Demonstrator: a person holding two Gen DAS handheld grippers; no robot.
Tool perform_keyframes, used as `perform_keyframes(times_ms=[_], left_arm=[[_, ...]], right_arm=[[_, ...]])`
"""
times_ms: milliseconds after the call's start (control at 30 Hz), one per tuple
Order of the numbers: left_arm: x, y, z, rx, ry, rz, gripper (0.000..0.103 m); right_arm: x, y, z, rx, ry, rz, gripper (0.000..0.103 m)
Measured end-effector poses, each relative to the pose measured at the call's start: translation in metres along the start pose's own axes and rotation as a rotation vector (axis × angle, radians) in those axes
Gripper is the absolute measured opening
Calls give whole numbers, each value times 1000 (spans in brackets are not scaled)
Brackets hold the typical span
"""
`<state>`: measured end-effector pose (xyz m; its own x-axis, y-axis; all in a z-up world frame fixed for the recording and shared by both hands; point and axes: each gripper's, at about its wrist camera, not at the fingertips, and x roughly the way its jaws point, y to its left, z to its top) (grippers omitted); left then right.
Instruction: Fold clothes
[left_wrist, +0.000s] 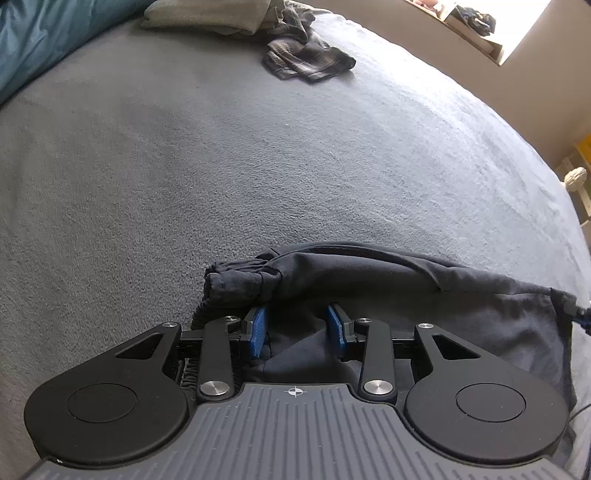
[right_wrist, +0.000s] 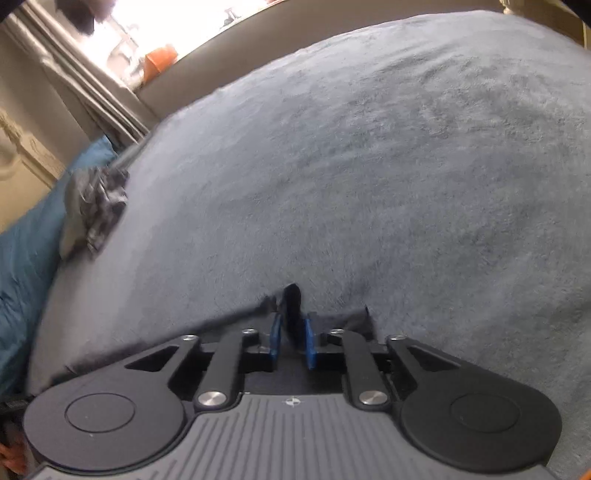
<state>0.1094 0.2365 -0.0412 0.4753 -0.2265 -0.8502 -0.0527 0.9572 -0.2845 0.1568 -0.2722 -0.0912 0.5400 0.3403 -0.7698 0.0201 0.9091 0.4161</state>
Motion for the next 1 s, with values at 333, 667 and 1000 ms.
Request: perform_keyframes(times_ms=[333,667,1000], left_arm=[[-1,-1,0,-2,-2,8,36],[-3,2,2,-12,1,-5,35],[-3,1,3,-7,8,3,35]], right_arm=[[-1,13,1,-36,7,-40,0],[-27,-9,3,206,78,61,0],[11,-31,10,306,114,-54,0]])
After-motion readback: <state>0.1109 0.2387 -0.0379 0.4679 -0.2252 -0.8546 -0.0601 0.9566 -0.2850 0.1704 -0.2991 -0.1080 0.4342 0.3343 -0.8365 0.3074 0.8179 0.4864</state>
